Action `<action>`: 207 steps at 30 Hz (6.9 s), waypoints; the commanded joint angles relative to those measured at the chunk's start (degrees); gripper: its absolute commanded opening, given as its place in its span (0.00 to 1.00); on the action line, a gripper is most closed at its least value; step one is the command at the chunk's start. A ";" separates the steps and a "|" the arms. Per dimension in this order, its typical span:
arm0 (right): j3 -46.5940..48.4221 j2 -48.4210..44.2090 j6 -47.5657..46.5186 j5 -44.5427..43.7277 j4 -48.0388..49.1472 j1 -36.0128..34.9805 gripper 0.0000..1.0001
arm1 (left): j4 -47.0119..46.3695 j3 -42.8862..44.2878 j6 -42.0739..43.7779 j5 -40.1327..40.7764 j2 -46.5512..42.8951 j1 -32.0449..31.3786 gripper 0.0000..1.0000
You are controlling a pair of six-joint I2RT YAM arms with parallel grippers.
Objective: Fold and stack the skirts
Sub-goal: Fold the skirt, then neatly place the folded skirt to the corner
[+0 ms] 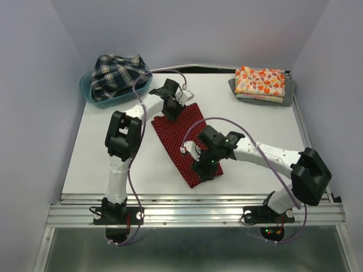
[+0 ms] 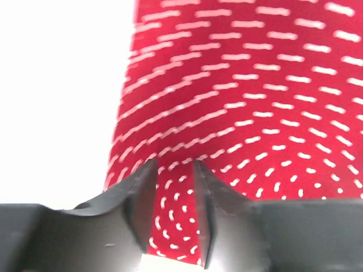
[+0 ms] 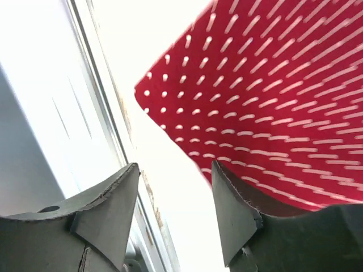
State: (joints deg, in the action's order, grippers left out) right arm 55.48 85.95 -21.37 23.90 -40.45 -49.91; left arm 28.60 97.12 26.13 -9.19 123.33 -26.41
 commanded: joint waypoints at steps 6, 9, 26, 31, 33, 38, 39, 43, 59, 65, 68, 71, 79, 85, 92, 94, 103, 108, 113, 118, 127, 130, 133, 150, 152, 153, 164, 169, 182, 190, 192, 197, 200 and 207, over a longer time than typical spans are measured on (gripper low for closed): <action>19.49 -1.93 2.73 -2.01 -1.05 12.61 0.73 | 5.33 -3.05 -1.79 -1.88 -20.82 8.83 0.55; 19.57 2.09 4.83 -2.72 -1.04 18.33 0.70 | 4.97 -15.95 -0.38 -3.72 -30.83 8.92 0.54; 11.67 13.01 7.21 10.11 9.50 20.47 0.53 | -9.70 -44.21 -4.86 17.24 -52.76 -32.60 0.48; 11.58 16.25 8.09 8.01 11.09 20.47 0.51 | -11.46 -41.76 -6.17 24.56 -44.70 -44.15 0.58; 11.58 17.75 7.92 7.13 11.18 20.47 0.50 | -10.85 -40.88 -6.79 26.85 -40.04 -48.11 0.59; 11.84 21.53 8.01 9.40 11.09 20.99 0.50 | -11.81 -39.12 -9.43 28.70 -33.52 -52.07 0.62; 11.84 21.89 7.83 10.02 11.09 21.60 0.50 | -11.73 -38.33 -9.78 29.22 -31.42 -52.68 0.62; 12.54 23.38 8.09 11.17 11.00 21.61 0.50 | -13.83 -37.10 -9.69 30.37 -28.15 -53.91 0.61; 11.67 24.88 6.07 12.04 9.69 21.61 0.49 | -13.05 -36.56 -11.89 29.59 -18.47 -49.18 0.32; 12.45 23.74 5.37 12.49 8.54 21.61 0.49 | -10.33 -35.95 -10.84 23.19 -23.21 -48.99 0.00; 14.47 21.28 5.90 13.36 8.19 21.61 0.52 | -8.13 -34.46 -11.27 18.43 -26.20 -49.35 0.00; 19.55 18.64 7.13 12.23 7.75 21.61 0.66 | -6.28 -34.19 -11.10 15.18 -28.49 -49.87 0.00; 38.01 22.23 9.59 4.67 8.45 24.33 0.82 | -1.54 -32.53 -10.22 2.53 -32.01 -49.87 0.00; 49.87 35.49 9.50 2.29 8.98 24.86 0.83 | 1.89 -28.13 -9.78 -3.11 -32.54 -49.87 0.00; 54.56 46.23 10.29 4.57 10.30 24.86 0.65 | 6.81 -20.32 -7.59 -6.01 -32.36 -48.30 0.00; 54.03 47.38 9.42 5.89 10.47 24.86 0.57 | 7.52 -19.26 -6.89 -6.63 -31.66 -46.37 0.00; 48.23 47.38 2.92 18.90 4.87 24.86 0.24 | 7.35 -15.12 -0.82 -6.11 -29.90 -34.07 0.00; 47.44 48.08 0.01 22.15 1.16 24.86 0.12 | 3.14 -16.26 3.92 -0.66 -28.85 -29.84 0.00; 47.44 49.05 -1.57 24.70 -0.95 24.86 0.02 | -2.66 -17.93 7.96 1.54 -27.00 -24.58 0.00; 47.87 49.57 -2.54 25.49 -2.27 24.86 0.01 | -4.78 -17.58 10.69 2.33 -24.55 -21.49 0.00; 48.31 49.93 -2.28 26.02 -2.36 24.86 0.01 | -8.56 -19.34 12.72 3.21 -21.73 -18.06 0.00; 48.14 50.10 -2.45 26.02 -2.27 24.86 0.01 | -10.23 -20.39 13.24 3.83 -21.03 -17.18 0.00; 48.23 50.10 -2.37 25.76 -2.27 24.86 0.01 | -11.55 -20.92 13.51 4.09 -20.15 -16.30 0.00; 49.98 50.72 -0.70 21.10 -2.36 24.86 0.21 | -19.19 -24.00 14.12 8.57 -19.35 -14.98 0.25; 50.16 50.63 -0.35 20.22 -2.27 24.86 0.22 | -19.28 -24.00 14.30 9.45 -20.14 -14.90 0.28; 50.07 50.72 0.00 19.44 -2.27 24.86 0.23 | -19.28 -24.00 14.30 11.28 -20.75 -14.81 0.33; 51.92 47.82 6.06 12.23 2.03 24.86 0.56 | -15.52 -24.87 8.95 11.21 -30.68 -14.54 0.42; 54.11 45.36 10.28 10.12 6.24 24.86 0.64 | -12.17 -26.37 2.88 9.54 -36.48 -14.63 0.42; 60.89 38.42 18.81 7.83 8.01 28.02 0.96 | -15.05 -29.89 -12.76 -12.07 -37.29 -14.54 0.48; 45.52 27.61 23.82 7.92 7.75 31.89 1.00 | -18.14 -22.77 -17.69 -14.01 -23.24 -13.49 0.48; 39.02 24.45 25.14 8.79 7.84 33.38 1.00 | -18.05 -20.14 -19.53 -15.41 -18.58 -12.18 0.48; 28.20 19.79 24.53 10.64 7.84 34.00 1.00 | -16.30 -16.53 -22.00 -16.12 -10.58 -9.45 0.48; 23.54 20.22 24.18 12.04 7.84 34.00 1.00 | -13.06 -13.81 -22.00 -16.82 -7.24 -8.48 0.49; 20.45 24.08 24.35 12.66 12.76 34.00 1.00 | -14.71 -18.36 -19.19 -27.80 -14.95 -6.72 0.56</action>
State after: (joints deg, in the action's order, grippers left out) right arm 76.05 109.21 2.85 34.79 -32.51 -15.79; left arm 14.09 81.08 5.65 -30.37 115.77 -34.00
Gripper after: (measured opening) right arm 0.999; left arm 0.551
